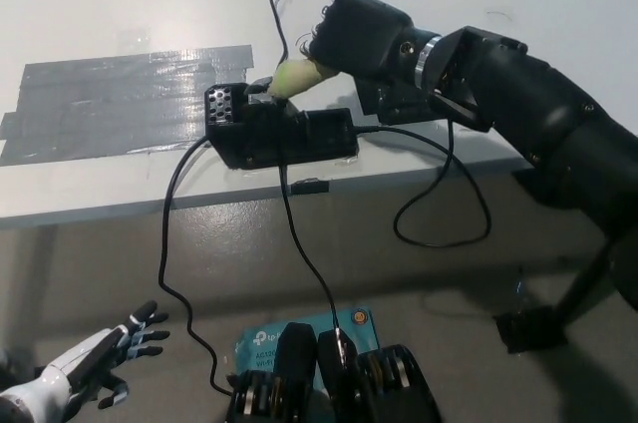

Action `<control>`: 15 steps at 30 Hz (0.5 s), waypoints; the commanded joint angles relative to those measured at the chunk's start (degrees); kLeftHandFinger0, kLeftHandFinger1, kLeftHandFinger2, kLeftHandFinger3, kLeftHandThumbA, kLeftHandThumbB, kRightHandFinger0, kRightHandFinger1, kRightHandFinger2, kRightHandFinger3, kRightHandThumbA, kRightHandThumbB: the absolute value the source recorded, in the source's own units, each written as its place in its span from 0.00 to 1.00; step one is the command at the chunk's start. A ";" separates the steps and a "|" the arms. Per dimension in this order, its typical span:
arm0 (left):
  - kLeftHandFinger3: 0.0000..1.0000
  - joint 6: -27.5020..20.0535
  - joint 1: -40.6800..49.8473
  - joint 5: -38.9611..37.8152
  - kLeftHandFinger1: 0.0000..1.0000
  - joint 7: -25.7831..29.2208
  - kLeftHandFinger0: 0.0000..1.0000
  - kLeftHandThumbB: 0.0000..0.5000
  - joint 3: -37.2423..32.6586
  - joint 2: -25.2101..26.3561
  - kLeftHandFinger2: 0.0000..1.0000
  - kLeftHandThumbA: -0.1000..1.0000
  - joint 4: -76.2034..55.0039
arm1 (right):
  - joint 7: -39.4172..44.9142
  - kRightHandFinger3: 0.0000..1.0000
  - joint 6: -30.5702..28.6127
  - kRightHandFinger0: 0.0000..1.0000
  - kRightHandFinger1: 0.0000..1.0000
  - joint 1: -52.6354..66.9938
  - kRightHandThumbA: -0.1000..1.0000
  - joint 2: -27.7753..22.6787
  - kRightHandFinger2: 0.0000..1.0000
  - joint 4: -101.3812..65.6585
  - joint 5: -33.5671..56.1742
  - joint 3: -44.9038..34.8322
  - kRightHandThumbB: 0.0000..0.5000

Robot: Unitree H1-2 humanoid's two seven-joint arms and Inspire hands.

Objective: The robot uses its right hand to grab and lift the soldering gun kept on the middle of the table and puts it in its base

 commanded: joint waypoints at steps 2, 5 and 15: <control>1.00 0.74 -1.29 0.19 0.95 -0.88 0.91 0.55 0.04 1.63 1.00 1.00 -1.87 | 14.11 1.00 5.44 0.61 0.59 -0.70 0.14 2.31 0.88 -6.78 3.11 -2.50 0.56; 1.00 0.74 -0.88 0.13 0.97 -0.87 0.93 0.54 0.13 1.66 1.00 1.00 -1.86 | 18.92 1.00 11.40 1.00 1.00 0.46 0.48 1.71 1.00 -11.22 -0.44 -1.93 1.00; 1.00 0.74 -0.31 0.46 0.96 -0.34 0.93 0.50 -0.04 1.58 1.00 1.00 -2.18 | 35.02 1.00 16.70 1.00 1.00 2.40 0.75 1.25 1.00 -26.03 2.34 -6.19 1.00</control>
